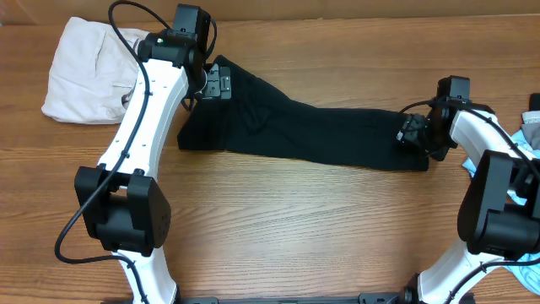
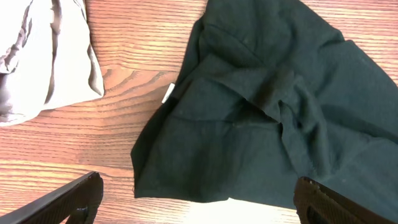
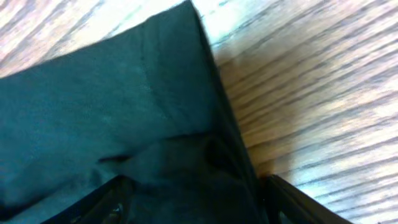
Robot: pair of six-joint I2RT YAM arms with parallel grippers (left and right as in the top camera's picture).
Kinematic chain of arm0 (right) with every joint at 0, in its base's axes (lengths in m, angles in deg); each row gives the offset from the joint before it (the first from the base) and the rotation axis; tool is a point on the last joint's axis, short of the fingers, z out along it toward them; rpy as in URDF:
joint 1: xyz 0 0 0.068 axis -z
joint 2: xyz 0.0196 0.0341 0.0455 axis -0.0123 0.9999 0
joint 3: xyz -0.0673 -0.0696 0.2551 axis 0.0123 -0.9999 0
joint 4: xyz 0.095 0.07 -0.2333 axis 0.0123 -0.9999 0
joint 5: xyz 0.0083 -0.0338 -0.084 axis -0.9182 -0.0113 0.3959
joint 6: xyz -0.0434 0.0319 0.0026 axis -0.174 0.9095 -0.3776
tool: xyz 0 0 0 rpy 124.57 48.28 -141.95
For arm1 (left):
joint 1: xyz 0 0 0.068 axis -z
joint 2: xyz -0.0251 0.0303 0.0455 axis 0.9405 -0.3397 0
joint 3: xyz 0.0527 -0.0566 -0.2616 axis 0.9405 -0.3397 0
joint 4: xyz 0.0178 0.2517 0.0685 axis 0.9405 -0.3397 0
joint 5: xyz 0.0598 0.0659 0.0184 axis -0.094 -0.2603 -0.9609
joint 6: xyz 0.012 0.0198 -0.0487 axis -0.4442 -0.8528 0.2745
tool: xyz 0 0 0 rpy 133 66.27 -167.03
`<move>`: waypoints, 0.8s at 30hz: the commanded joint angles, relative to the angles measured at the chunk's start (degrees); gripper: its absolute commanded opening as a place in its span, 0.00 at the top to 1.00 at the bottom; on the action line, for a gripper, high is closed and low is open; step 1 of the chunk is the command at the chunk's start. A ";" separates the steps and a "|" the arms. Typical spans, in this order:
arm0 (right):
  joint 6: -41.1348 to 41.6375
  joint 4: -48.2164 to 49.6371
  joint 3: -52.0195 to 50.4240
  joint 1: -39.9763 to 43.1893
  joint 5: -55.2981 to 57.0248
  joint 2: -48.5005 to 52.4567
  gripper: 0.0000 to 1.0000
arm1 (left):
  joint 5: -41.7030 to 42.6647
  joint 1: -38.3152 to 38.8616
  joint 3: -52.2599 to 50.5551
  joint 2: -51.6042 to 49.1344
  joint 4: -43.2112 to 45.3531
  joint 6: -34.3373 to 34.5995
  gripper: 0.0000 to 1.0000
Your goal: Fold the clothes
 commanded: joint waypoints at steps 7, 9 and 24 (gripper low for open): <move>1.77 3.72 -4.46 0.20 -3.63 0.37 0.65 | 0.52 -0.04 -0.35 0.87 0.22 -1.07 0.00; 5.73 3.69 -4.26 1.27 -3.23 0.35 0.96 | 0.52 -0.04 -0.35 0.87 -0.11 -1.07 0.00; -4.33 -20.70 17.18 10.01 -9.73 -1.57 0.96 | 0.72 -0.07 -0.35 0.90 -1.86 -1.05 0.00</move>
